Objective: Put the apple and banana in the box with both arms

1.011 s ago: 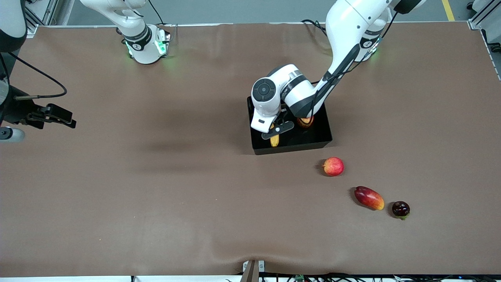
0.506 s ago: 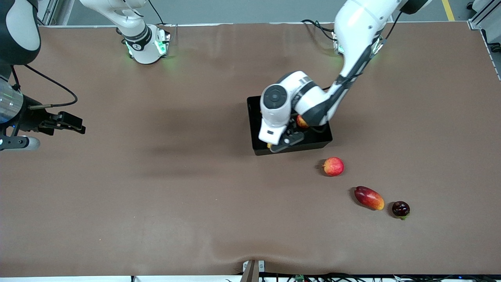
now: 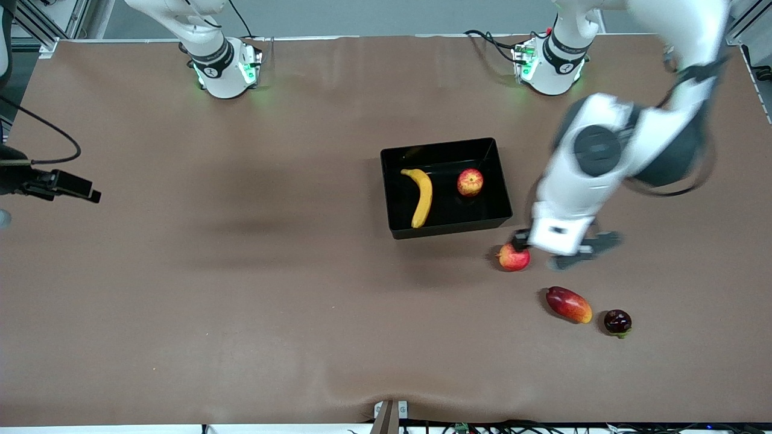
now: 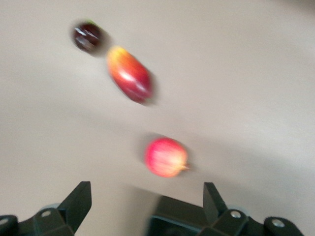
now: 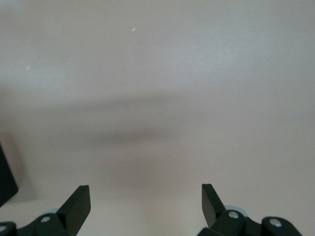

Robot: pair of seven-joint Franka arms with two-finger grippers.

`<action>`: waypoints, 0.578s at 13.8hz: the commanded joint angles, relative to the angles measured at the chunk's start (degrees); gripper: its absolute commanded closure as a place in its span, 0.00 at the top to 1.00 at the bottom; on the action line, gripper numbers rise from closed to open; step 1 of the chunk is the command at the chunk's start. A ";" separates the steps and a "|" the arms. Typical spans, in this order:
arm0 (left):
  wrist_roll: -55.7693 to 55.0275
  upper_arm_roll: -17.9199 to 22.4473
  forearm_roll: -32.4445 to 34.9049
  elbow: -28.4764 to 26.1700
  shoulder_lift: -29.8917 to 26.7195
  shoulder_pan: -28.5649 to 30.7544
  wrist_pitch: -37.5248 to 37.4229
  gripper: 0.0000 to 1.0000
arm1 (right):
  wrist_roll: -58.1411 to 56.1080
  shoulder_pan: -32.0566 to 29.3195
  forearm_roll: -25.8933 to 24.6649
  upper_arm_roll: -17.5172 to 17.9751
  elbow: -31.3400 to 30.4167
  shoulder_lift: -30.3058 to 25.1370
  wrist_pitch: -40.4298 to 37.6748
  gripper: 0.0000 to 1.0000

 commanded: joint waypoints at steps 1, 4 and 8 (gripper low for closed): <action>9.36 -0.84 -1.95 3.61 -3.68 4.02 -8.78 1.00 | 0.75 1.48 -0.01 0.49 -0.91 -3.39 -4.14 1.00; 19.49 -0.75 -5.46 4.15 -8.77 8.77 -13.29 1.00 | 0.75 2.44 -0.10 0.49 -1.09 -4.89 -7.66 1.00; 30.81 0.99 -7.93 2.75 -13.70 10.89 -16.44 1.00 | 0.66 2.88 -2.02 0.58 -6.08 -8.84 -8.11 1.00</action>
